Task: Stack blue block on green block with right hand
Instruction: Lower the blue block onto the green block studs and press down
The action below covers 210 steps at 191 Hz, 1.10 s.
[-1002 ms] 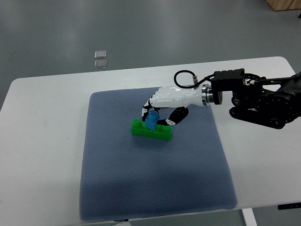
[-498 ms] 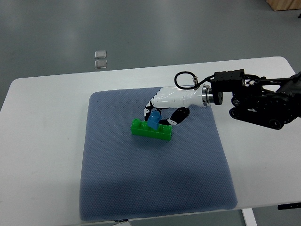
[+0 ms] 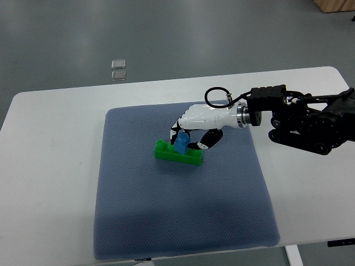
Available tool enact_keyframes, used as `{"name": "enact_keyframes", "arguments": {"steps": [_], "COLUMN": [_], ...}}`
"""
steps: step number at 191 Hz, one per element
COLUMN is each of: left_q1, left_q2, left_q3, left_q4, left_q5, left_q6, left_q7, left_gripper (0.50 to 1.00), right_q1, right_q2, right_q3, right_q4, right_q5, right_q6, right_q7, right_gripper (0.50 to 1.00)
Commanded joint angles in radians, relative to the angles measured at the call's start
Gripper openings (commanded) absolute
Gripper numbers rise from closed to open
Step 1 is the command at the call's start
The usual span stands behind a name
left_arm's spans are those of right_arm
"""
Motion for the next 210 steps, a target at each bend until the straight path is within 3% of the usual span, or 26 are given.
{"name": "enact_keyframes", "arguments": {"steps": [1, 210], "left_q1": [0.000, 0.000], "left_q2": [0.000, 0.000], "left_q3": [0.000, 0.000], "left_q4": [0.000, 0.000], "left_q5": [0.000, 0.000], "left_q6": [0.000, 0.000], "left_q7": [0.000, 0.000], "left_gripper": [1.000, 1.000], "right_q1": [-0.003, -0.026], "right_q2": [0.002, 0.025], "right_q3": [-0.002, 0.001], "right_q4": [-0.009, -0.038], "right_q5": [-0.002, -0.036], "right_q6": [0.000, -0.002], "right_q7": [0.000, 0.000], "right_gripper": [0.500, 0.500]}}
